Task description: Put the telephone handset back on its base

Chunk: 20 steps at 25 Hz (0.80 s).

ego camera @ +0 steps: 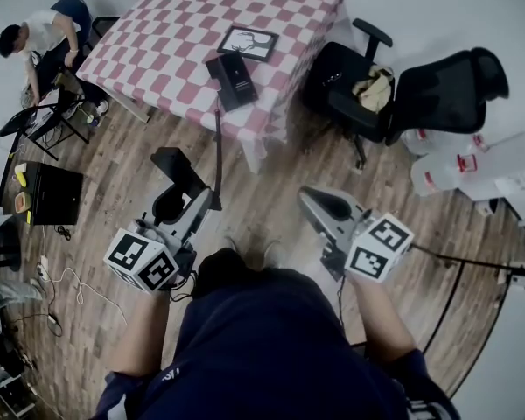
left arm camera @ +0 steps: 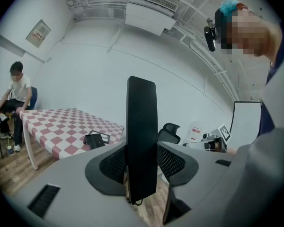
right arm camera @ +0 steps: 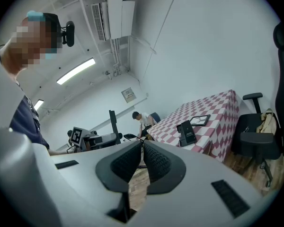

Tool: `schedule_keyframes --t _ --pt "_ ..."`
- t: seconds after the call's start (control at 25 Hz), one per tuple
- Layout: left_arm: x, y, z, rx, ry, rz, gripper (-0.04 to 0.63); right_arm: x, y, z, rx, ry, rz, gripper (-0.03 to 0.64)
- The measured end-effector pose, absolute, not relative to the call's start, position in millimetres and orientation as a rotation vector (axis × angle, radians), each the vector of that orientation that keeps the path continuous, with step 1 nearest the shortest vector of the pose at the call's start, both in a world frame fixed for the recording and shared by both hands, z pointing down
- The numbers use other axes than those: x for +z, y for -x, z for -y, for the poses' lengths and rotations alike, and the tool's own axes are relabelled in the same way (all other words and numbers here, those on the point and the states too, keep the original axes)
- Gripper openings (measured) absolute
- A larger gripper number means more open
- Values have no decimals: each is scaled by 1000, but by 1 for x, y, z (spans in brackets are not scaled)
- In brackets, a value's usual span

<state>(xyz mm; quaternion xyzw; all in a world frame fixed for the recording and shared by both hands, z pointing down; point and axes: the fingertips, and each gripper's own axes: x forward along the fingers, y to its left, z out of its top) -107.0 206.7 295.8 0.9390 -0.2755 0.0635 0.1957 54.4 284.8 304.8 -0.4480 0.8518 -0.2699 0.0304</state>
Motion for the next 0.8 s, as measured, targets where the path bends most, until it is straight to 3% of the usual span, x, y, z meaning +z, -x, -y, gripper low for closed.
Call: schedule_keyframes --t 0.8 --pt "342 89 -98 191 -2539 750 216 336 -64 -170 -948 1382 -2649 18"
